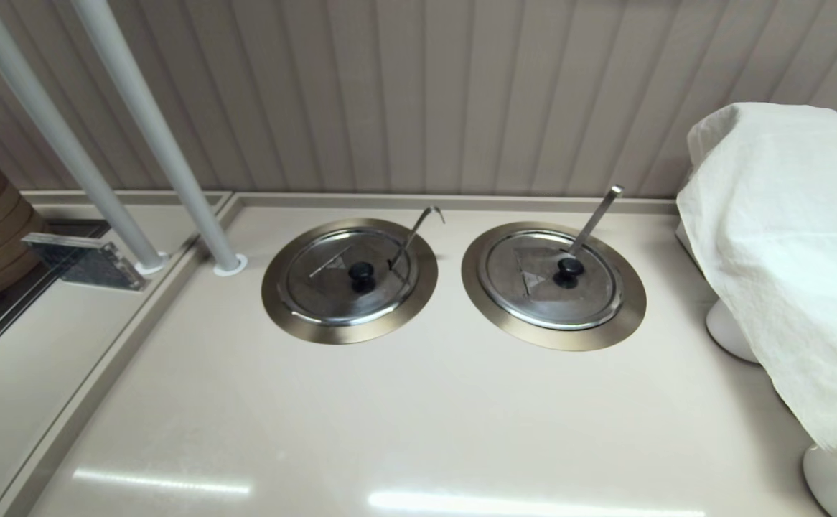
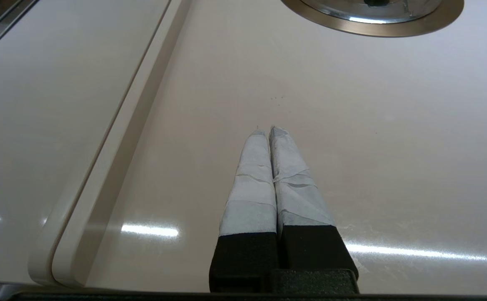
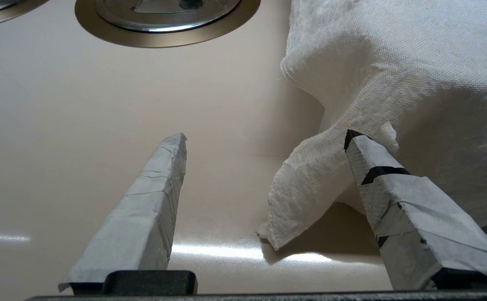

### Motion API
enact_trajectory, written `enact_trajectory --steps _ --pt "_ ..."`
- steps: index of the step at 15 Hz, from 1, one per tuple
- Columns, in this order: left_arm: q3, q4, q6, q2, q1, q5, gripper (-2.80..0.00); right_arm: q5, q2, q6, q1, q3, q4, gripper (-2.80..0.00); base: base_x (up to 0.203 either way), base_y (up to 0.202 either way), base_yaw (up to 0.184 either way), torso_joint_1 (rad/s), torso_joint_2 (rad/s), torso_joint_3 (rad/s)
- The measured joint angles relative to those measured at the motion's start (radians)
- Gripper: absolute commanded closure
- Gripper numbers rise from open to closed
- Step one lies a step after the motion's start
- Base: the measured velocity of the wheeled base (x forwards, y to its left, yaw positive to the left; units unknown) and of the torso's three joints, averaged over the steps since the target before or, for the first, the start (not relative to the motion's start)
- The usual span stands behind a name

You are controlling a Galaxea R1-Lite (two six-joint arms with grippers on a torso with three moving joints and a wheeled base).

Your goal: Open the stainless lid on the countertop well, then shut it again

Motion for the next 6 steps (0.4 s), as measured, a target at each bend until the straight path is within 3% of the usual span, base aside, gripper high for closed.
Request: enact_trajectory --steps 6 --pt "0.000 0.000 0.000 0.000 0.000 0.000 0.00 0.000 0.000 0.005 0.000 0.000 -0.002 -2.80 0.000 0.000 0.000 0.000 0.00 0.000"
